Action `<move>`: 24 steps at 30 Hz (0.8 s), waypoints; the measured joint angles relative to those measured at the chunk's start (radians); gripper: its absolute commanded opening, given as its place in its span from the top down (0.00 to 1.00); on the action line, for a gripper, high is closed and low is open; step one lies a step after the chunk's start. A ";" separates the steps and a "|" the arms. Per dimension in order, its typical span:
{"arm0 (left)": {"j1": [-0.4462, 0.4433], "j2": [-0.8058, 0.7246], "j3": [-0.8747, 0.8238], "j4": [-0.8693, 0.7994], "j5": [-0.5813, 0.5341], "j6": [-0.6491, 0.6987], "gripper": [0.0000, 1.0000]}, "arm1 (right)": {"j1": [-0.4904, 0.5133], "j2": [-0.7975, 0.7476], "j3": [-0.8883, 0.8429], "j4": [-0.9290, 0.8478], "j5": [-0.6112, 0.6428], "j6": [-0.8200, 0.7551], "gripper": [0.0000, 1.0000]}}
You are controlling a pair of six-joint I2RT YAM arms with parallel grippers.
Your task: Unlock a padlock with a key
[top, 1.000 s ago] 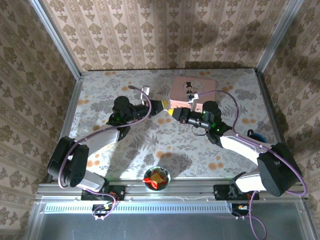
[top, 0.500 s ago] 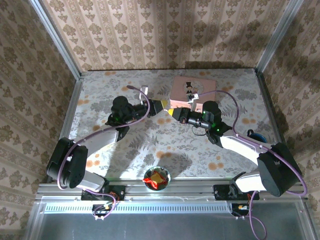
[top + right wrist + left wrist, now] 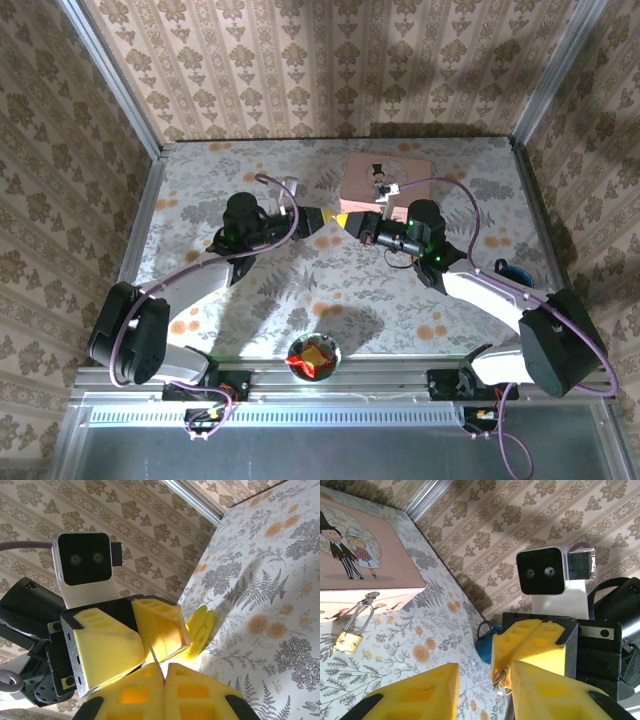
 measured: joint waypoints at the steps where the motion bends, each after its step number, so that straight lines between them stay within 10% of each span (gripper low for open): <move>1: 0.000 0.000 0.000 0.000 0.000 0.000 0.70 | 0.000 0.000 0.000 0.000 0.000 0.000 1.00; 20: -0.007 0.033 0.001 0.106 0.024 -0.051 1.00 | -0.001 0.031 0.005 0.053 -0.019 0.030 1.00; 24: -0.005 0.036 0.002 0.113 0.035 -0.054 1.00 | -0.002 0.030 0.005 0.046 -0.019 0.021 0.79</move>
